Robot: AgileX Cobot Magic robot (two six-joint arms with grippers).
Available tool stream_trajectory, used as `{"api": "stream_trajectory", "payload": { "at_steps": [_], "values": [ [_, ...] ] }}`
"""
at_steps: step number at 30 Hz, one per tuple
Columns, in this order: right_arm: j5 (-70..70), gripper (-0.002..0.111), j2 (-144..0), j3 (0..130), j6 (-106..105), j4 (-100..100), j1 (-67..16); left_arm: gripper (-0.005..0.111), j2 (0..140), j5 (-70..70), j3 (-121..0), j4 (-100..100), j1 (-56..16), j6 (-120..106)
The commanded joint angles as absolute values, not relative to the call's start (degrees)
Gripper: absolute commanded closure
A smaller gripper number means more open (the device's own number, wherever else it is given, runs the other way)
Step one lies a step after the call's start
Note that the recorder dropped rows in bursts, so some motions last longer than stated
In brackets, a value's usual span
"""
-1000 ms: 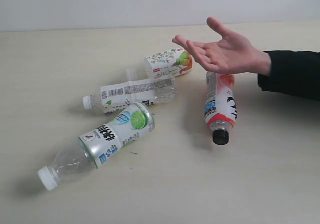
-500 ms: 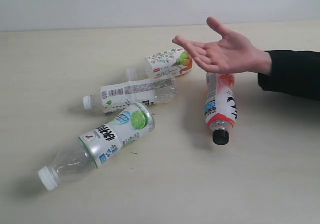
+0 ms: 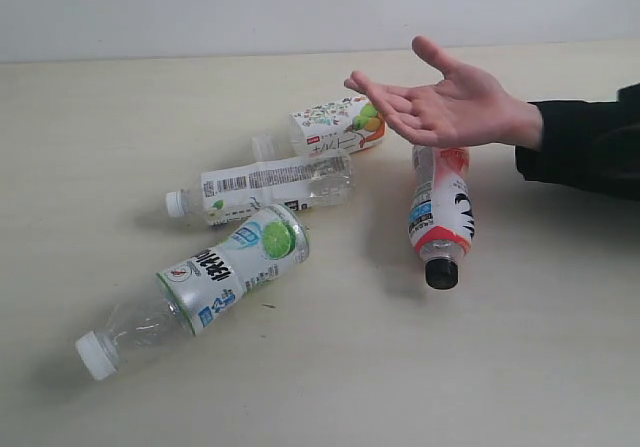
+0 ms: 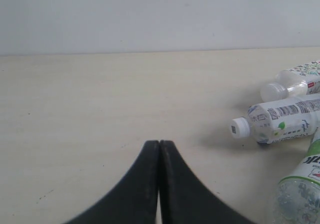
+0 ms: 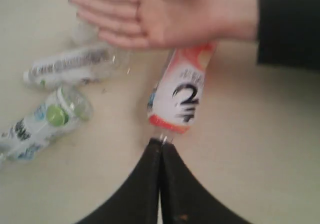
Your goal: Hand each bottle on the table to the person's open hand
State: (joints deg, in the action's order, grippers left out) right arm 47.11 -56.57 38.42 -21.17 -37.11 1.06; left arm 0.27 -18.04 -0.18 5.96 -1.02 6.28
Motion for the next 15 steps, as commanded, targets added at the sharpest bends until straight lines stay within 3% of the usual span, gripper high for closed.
{"api": "stream_trajectory", "payload": {
  "at_steps": [1,4,9,15],
  "values": [
    [52.11,0.095,-67.56,39.3,-24.47,-39.57,1.32,0.104,0.0,-17.82,0.0,5.52,-1.34,6.36],
    [51.69,0.088,-72.48,39.3,-23.43,-35.65,1.32,0.104,0.0,-17.82,0.0,5.52,-1.34,6.36],
    [49.36,0.089,-77.95,39.3,-9.97,-19.16,1.32,0.104,0.0,-17.82,0.0,5.52,-1.34,6.36],
    [44.21,0.106,-77.11,39.3,4.55,-2.68,1.32,0.104,0.0,-17.82,0.0,5.52,-1.34,6.36]
  ]
}}
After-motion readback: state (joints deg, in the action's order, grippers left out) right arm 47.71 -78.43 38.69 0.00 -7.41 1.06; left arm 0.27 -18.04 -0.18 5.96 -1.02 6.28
